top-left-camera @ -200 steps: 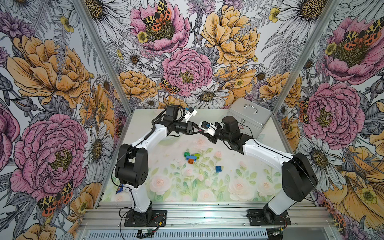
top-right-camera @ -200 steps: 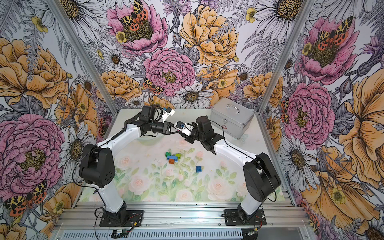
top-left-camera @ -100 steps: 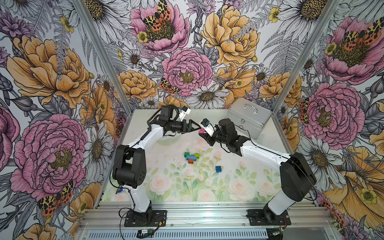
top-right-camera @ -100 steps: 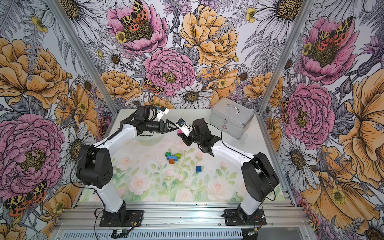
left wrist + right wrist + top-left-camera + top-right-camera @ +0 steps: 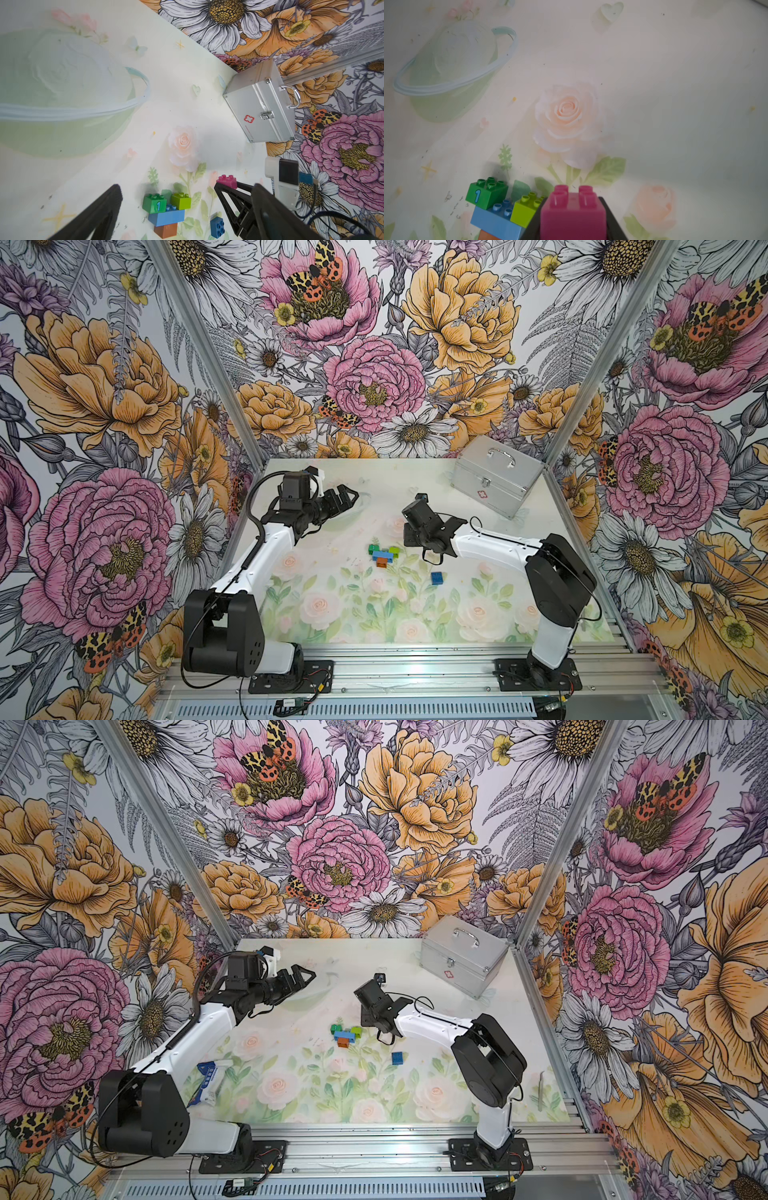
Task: Assemble the letter v with lego
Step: Place the lego brick at the center of the board.
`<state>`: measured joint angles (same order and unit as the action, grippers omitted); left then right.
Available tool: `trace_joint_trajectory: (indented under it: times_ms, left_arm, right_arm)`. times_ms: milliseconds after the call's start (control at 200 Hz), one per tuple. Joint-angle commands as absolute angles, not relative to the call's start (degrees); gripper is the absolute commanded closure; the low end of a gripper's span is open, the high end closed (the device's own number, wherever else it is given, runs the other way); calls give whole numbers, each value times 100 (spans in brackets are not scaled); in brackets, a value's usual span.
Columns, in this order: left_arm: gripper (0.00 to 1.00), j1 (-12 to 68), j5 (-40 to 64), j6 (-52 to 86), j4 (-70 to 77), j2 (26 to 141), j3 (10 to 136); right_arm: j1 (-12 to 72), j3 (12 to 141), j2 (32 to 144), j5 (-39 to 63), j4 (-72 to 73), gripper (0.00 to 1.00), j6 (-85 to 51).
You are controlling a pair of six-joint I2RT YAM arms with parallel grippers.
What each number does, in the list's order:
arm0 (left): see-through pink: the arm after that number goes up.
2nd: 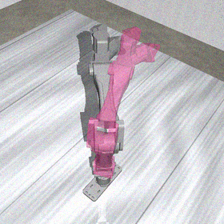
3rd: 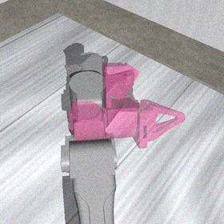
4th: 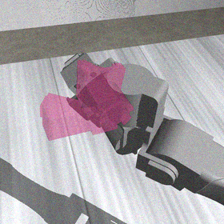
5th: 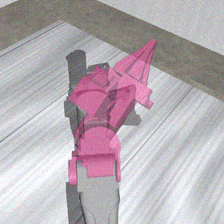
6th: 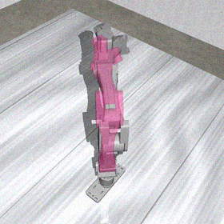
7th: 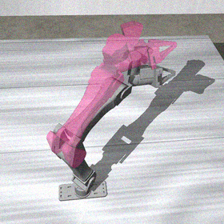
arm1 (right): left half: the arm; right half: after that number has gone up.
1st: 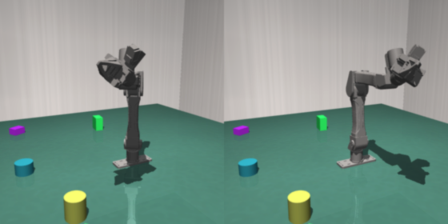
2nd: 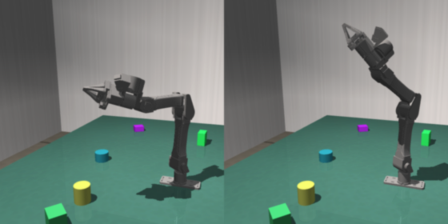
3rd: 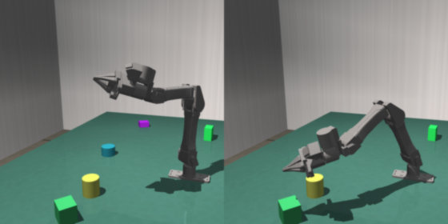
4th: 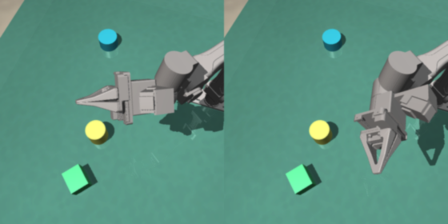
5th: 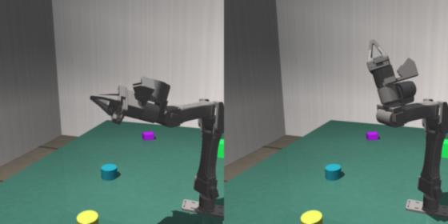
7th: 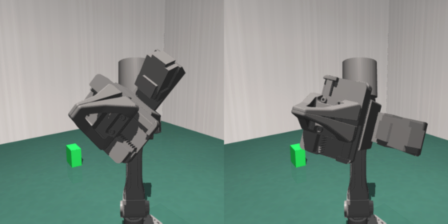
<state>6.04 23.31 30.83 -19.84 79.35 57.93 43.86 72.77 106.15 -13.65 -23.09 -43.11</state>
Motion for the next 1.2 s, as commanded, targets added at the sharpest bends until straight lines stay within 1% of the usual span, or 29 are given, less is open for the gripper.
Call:
trace_joint_trajectory:
  times_ms: [0,160,385,590,690,750,851,936,1031,1191]
  left_arm:
    - [1,532,1443,3365,-1982,7654,5294]
    - [1,495,1365,3353,-1995,7506,4874]
    - [1,586,1360,3287,-2004,7559,4729]
    - [2,668,1371,3322,-2013,7653,4563]
    - [1,690,1371,3311,-2008,7673,4468]
    - [2,702,1363,3307,-2004,7682,4439]
    - [1,829,1206,3288,-2010,7770,4418]
    - [2,955,1117,3250,-2037,7927,4398]
    - [2,1092,1009,3333,-2048,8052,4313]
    - [8,1365,727,3538,-2041,8086,4108]
  right_arm:
    - [4432,7572,10882,-1836,-2791,84,-5293]
    - [4480,7789,11276,-1784,-2786,83,-5372]
    - [4497,8042,11608,-1894,-2787,78,-5419]
    - [4498,8484,12075,-1631,-2966,71,-5473]
    - [4508,8492,12117,-1654,-3024,70,-5580]
    - [4509,8504,12135,-1651,-3062,66,-5614]
    - [4512,8572,12174,-1632,-3218,54,-5678]
    - [4510,8661,12217,-1647,-3398,46,-5691]
    - [4510,8675,12184,-1629,-3445,42,-5656]
    - [4493,8690,12001,-1575,-3446,41,-5606]
